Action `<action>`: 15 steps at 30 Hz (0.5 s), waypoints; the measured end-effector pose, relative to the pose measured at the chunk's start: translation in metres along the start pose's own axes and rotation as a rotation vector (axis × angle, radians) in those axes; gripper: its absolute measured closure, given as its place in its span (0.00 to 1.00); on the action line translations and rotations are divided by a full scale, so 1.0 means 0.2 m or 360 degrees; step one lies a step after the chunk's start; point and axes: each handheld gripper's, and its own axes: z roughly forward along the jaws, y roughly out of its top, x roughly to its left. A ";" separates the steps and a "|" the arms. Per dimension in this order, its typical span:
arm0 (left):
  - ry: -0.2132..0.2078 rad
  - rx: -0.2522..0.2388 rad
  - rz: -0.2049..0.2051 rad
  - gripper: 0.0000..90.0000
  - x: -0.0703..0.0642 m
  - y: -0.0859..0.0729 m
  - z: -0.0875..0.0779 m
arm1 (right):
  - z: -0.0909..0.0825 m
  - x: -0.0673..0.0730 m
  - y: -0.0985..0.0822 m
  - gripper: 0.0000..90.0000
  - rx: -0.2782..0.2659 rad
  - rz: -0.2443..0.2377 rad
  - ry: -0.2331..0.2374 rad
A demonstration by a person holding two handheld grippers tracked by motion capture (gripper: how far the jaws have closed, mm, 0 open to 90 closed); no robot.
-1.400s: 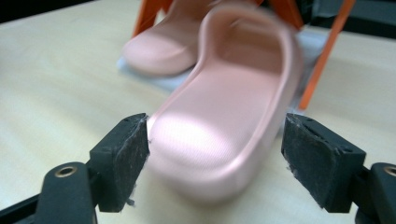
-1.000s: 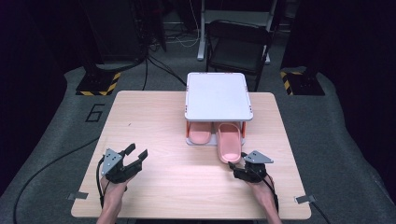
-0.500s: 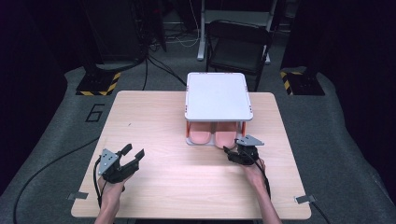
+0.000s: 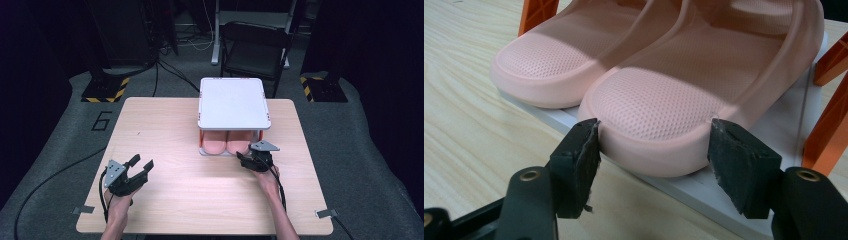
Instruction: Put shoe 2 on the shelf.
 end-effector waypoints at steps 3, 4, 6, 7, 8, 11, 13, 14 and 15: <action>0.0001 -0.0004 -0.0002 0.44 0.00 0.00 0.00 | 0.02 0.00 0.00 0.41 -0.0015 0.0019 -0.0001; 0.0000 -0.0004 -0.0001 0.44 0.01 0.00 0.00 | 0.02 -0.01 0.00 0.40 0.0007 0.0003 0.0004; -0.0001 -0.0002 0.0000 0.44 0.01 0.00 -0.01 | 0.02 -0.01 0.00 0.40 -0.0006 0.0022 0.0000; 0.0000 -0.0003 -0.0001 0.44 0.01 0.00 -0.01 | 0.02 -0.01 0.00 0.39 -0.0007 0.0019 0.0002; -0.0001 -0.0007 0.0001 0.44 0.01 0.00 -0.01 | 0.02 -0.01 0.00 0.39 -0.0002 0.0025 0.0005; -0.0004 -0.0007 0.0000 0.44 0.01 0.01 -0.01 | 0.00 -0.01 0.00 0.35 0.0020 0.0036 -0.0026; 0.0002 -0.0015 0.0004 0.43 0.02 0.01 -0.02 | -0.03 -0.01 0.00 0.30 -0.0004 0.0062 -0.0033; 0.0009 -0.0012 0.0007 0.43 0.02 0.01 -0.02 | -0.05 -0.01 0.00 0.28 -0.0014 0.0067 -0.0047; 0.0014 -0.0014 0.0003 0.42 0.03 0.01 -0.02 | -0.08 -0.01 0.00 0.26 -0.0037 0.0053 -0.0063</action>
